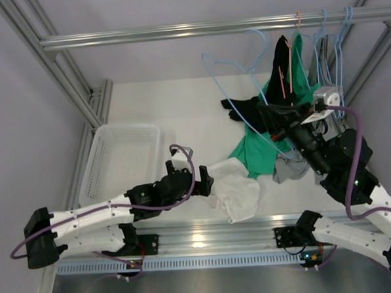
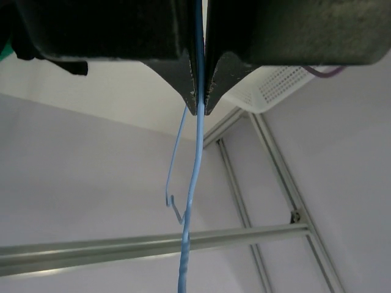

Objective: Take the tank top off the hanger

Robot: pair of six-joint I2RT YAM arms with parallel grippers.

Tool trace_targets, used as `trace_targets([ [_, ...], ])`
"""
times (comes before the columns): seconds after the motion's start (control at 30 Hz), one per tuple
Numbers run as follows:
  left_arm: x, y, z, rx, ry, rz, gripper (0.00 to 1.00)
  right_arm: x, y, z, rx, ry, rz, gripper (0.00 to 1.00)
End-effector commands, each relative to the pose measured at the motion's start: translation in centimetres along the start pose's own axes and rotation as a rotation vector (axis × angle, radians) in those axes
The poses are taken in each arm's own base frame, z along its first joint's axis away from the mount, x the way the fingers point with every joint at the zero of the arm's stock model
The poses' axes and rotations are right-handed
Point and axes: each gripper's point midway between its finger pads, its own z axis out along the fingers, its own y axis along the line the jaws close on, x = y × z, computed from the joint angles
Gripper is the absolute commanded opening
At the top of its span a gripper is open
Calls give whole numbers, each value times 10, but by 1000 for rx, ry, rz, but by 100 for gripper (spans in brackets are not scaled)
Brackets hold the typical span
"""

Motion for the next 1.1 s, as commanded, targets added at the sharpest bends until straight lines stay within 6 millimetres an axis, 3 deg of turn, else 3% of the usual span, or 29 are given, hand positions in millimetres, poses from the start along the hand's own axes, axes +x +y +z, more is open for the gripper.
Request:
trace_targets([
  [0.0,-33,-2,-21,-24,-31,37,99,44,-10,-5,85,213,27,0],
  [0.07,-52,-3,-30,-38,-55,48,99,56,-21,3,164,233,23,0],
  [0.17,-62,2,-39,-69,-55,93,99,55,-29,21,237,218,25,0],
  [0.27,-69,5,-45,-74,-75,98,99,38,-36,40,294,143,3,0],
  [0.3,-69,6,-45,-77,-78,100,99,44,-40,48,316,153,-34,0],
  [0.33,-67,9,-45,-86,-79,105,99,33,-42,53,341,132,-44,0],
  [0.37,-66,11,-45,-89,-78,108,99,39,-43,62,349,145,-63,0],
  [0.43,-60,15,-43,-99,-69,118,99,31,-43,71,361,131,-85,0],
  [0.63,-46,16,-38,-94,-29,127,99,15,-44,74,367,85,-94,0],
  [0.83,-40,13,-33,-96,-3,139,99,9,-65,89,430,79,-146,0],
  [0.93,-44,10,-31,-94,-5,137,99,17,-72,106,441,96,-165,0],
  [1.07,-44,-1,-30,-55,17,152,99,42,-80,120,462,140,-170,0],
])
